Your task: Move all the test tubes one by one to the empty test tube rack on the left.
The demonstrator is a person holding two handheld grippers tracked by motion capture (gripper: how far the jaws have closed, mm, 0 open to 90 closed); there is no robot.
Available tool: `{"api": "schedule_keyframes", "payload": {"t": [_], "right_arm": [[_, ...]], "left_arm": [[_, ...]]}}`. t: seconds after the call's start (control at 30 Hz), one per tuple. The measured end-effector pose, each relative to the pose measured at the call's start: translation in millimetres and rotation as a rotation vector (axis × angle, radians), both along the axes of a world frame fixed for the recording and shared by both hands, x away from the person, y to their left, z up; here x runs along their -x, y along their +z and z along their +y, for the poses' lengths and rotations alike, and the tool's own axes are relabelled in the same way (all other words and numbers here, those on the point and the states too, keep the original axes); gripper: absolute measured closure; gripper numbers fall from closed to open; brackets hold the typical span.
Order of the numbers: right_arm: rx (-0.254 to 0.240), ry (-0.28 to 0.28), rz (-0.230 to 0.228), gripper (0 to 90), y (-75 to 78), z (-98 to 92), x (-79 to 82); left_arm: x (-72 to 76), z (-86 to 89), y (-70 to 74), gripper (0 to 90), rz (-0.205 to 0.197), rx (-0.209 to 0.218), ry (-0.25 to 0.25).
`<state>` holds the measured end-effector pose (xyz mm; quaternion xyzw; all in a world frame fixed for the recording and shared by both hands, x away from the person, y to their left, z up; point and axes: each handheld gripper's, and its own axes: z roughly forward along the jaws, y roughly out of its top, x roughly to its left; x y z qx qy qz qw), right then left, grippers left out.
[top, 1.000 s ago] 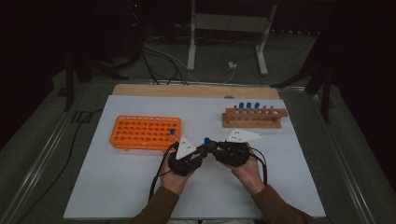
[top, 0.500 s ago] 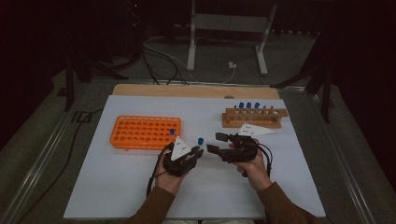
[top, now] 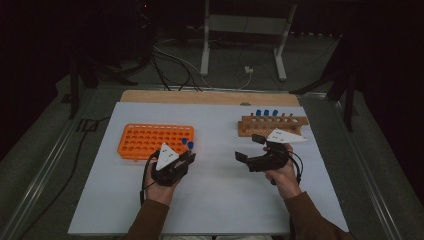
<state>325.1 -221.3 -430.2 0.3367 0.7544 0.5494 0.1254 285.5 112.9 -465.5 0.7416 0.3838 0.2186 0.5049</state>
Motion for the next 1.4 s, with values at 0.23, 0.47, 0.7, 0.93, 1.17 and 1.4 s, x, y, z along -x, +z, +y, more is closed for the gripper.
{"api": "schedule_keyframes", "payload": {"t": [0.23, 0.47, 0.7, 0.93, 1.17, 1.4], "right_arm": [[-0.018, -0.076, 0.002, 0.0, 2.3, -24.7, -1.5], [-0.027, -0.113, 0.008, 0.0, -0.4, -37.2, -1.4], [-0.011, -0.095, 0.013, 0.0, -3.9, -33.1, -2.5], [-0.001, -0.083, 0.01, 0.0, -4.4, -31.7, -1.9], [0.002, -0.077, 0.017, 0.0, -6.2, -31.2, -2.1], [0.016, -0.068, 0.012, 0.0, -7.5, -28.4, -1.9]], "left_arm": [[-0.4, 21.0, 5.6, 77.8, -0.035, 0.006, 0.08], [-14.8, 35.9, 4.1, 77.8, -0.029, 0.053, 0.186], [-28.4, 31.1, -2.8, 77.8, -0.019, 0.061, 0.185], [-40.6, 22.6, -12.1, 77.7, 0.003, 0.067, 0.179], [-43.3, 23.2, -14.7, 77.6, 0.012, 0.027, 0.19], [-47.1, 16.3, -23.9, 77.6, 0.043, -0.066, 0.164]]}}
